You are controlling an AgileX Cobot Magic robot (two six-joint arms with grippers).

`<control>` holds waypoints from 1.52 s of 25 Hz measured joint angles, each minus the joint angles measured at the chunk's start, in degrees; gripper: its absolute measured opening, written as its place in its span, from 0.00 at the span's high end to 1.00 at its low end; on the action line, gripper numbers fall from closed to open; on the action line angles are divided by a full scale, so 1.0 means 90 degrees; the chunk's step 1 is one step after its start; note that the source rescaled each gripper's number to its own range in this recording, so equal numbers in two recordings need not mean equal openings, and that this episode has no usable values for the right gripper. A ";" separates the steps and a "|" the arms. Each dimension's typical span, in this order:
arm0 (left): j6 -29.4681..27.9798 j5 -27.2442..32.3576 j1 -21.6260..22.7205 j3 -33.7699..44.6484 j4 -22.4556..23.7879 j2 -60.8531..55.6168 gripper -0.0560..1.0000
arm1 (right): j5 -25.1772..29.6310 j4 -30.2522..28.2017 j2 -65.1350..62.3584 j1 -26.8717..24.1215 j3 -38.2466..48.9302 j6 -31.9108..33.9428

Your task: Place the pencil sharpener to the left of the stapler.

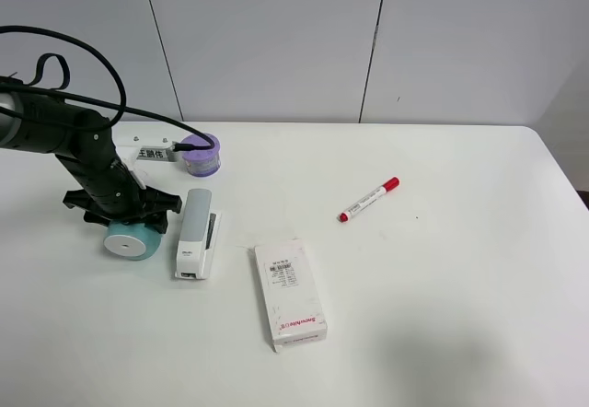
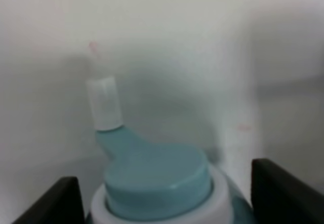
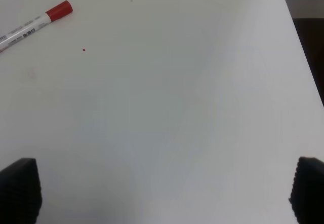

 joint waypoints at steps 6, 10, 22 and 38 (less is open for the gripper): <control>0.0029 -0.0001 0.0000 0.0020 -0.0091 0.0027 0.24 | 0.0000 0.0000 0.0000 0.0000 0.0000 0.0000; 0.0029 -0.0016 0.0000 0.0020 -0.0101 0.0021 0.21 | 0.0000 0.0000 0.0000 0.0000 0.0000 0.0000; 0.0041 -0.0319 0.0226 -0.0736 -0.0114 -0.0596 0.21 | 0.0000 0.0000 0.0000 0.0000 0.0000 0.0000; 0.0204 0.0744 0.1353 -0.1133 0.0437 -0.5377 0.20 | 0.0000 0.0000 0.0000 0.0000 0.0000 0.0000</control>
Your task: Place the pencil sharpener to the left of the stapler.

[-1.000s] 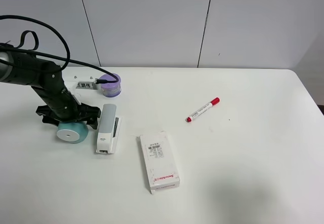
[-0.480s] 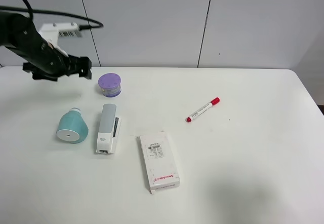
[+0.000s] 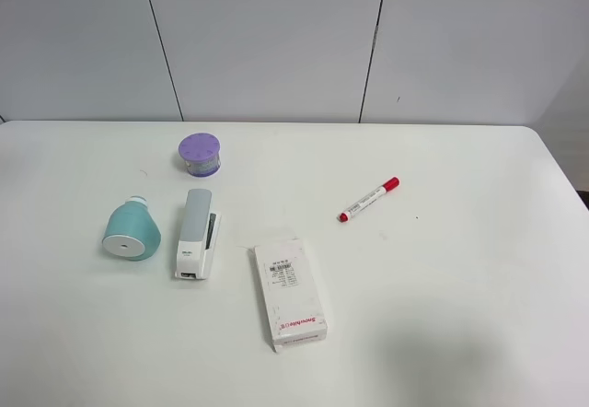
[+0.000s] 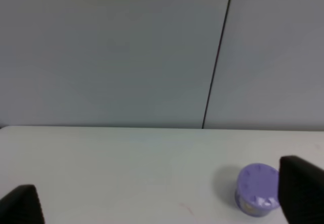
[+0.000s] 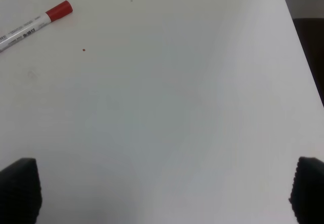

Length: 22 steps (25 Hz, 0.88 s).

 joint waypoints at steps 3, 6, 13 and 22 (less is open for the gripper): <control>-0.0052 0.0172 0.0000 0.0747 0.0000 -0.1275 0.20 | 0.0000 0.0000 0.0000 0.0000 0.0000 0.0000; -0.0300 0.0449 0.0000 0.1648 0.0000 -0.2631 0.20 | 0.0000 0.0000 0.0000 0.0000 0.0000 0.0000; -0.0685 0.1852 0.0000 0.3567 0.0000 -0.5627 0.20 | 0.0000 0.0000 0.0000 0.0000 0.0000 0.0000; -0.0298 0.3212 0.0000 0.3969 0.0341 -0.6868 0.20 | 0.0000 0.0000 0.0000 0.0000 0.0000 0.0000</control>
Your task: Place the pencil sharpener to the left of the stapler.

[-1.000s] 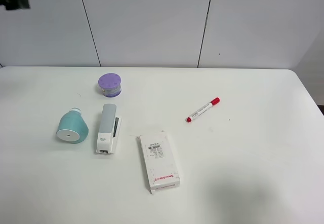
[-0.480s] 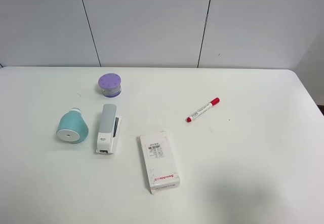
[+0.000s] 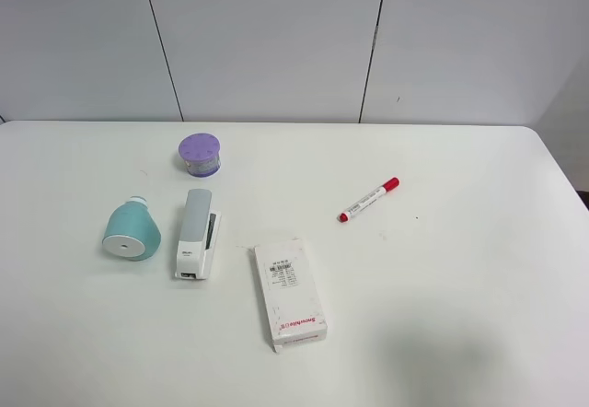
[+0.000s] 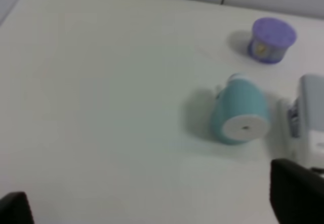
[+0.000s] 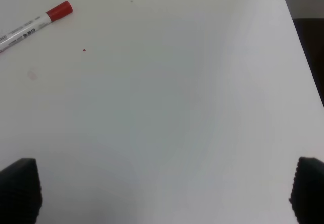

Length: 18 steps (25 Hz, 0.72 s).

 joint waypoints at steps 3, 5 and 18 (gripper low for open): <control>0.0521 -0.0103 0.0000 0.0170 0.0234 -0.0039 0.20 | 0.0000 0.0000 0.0000 0.0000 0.0000 0.0000; 0.0701 -0.0164 0.0000 0.0256 0.0172 -0.0040 0.20 | 0.0000 0.0000 0.0000 0.0000 0.0000 0.0000; 0.1163 -0.0229 0.0000 0.0288 -0.0512 -0.0040 0.26 | 0.0000 0.0000 0.0000 0.0000 0.0000 0.0000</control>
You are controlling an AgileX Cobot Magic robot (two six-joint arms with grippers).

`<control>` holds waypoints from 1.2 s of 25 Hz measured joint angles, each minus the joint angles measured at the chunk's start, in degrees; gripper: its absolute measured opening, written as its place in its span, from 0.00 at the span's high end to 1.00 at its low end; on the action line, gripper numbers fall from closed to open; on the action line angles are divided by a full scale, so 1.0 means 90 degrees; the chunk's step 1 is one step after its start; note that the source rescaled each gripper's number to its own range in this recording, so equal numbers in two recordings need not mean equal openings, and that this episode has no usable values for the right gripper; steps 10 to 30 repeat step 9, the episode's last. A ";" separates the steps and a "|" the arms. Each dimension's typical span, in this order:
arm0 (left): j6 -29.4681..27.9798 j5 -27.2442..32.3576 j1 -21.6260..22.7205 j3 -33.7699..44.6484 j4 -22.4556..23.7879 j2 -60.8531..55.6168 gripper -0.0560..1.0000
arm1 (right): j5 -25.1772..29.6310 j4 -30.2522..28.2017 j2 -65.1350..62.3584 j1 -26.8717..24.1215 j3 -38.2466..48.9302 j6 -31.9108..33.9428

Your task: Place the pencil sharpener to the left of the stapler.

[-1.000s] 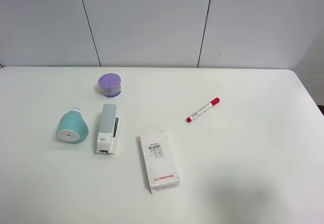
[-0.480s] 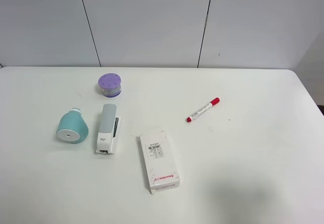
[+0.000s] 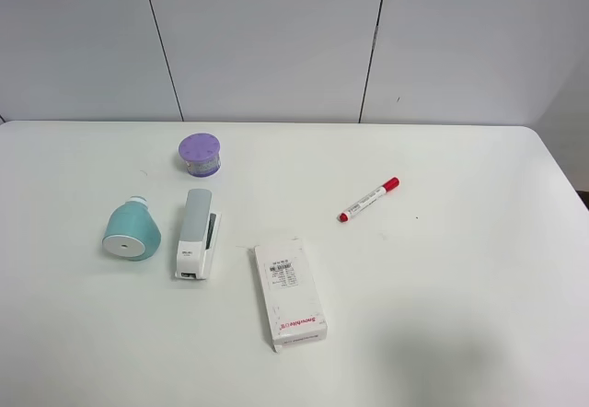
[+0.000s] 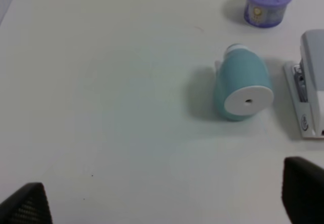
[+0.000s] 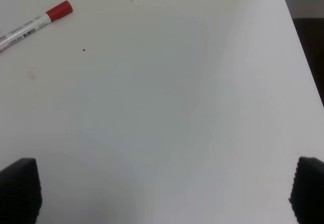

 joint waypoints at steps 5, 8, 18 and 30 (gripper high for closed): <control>0.0000 0.0000 0.0000 0.0000 -0.0015 0.0000 0.26 | 0.0000 0.0000 0.0000 0.0000 0.0000 0.0000; 0.0000 0.0000 0.0000 0.0000 -0.0022 0.0000 0.26 | 0.0000 0.0000 0.0000 0.0000 0.0000 0.0000; 0.0000 0.0000 0.0000 0.0000 -0.0022 0.0000 0.26 | 0.0000 0.0000 0.0000 0.0000 0.0000 0.0000; 0.0000 0.0000 0.0000 0.0000 -0.0022 0.0000 0.26 | 0.0000 0.0000 0.0000 0.0000 0.0000 0.0000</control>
